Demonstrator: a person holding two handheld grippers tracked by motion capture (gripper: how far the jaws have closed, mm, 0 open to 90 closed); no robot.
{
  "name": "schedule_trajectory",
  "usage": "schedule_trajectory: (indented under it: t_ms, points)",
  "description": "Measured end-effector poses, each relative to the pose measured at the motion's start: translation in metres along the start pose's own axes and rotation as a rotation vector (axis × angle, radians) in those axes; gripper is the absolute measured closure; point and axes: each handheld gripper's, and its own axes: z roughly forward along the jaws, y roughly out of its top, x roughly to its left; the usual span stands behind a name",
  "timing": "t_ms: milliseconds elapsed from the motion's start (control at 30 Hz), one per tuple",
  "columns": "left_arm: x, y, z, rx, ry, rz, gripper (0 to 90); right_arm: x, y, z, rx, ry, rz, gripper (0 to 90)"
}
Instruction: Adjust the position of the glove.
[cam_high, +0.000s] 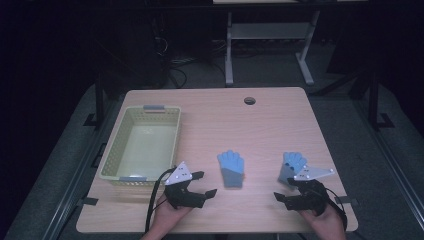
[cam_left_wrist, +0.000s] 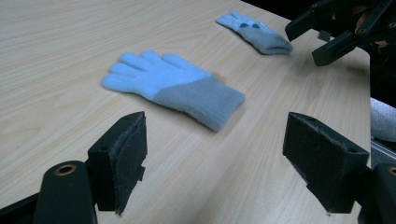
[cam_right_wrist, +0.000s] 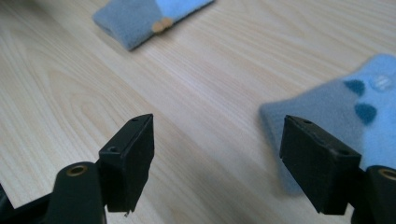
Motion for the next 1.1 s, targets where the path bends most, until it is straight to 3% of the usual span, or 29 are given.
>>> schedule_trajectory:
  t_ms: [433, 833, 1100]
  points:
    - [-0.004, 0.001, -0.002, -0.017, -0.01, 0.012, 21.6, -0.001, 0.012, -0.002, -0.003, 0.001, 0.016, 20.8]
    - [-0.005, 0.002, -0.005, -0.032, -0.007, 0.012, 21.5, -0.028, 0.033, -0.016, -0.009, -0.052, 0.032, 22.4]
    - [-0.009, 0.002, -0.007, -0.029, 0.005, 0.022, 21.5, -0.045, 0.051, -0.01, 0.065, -0.068, 0.034, 24.1]
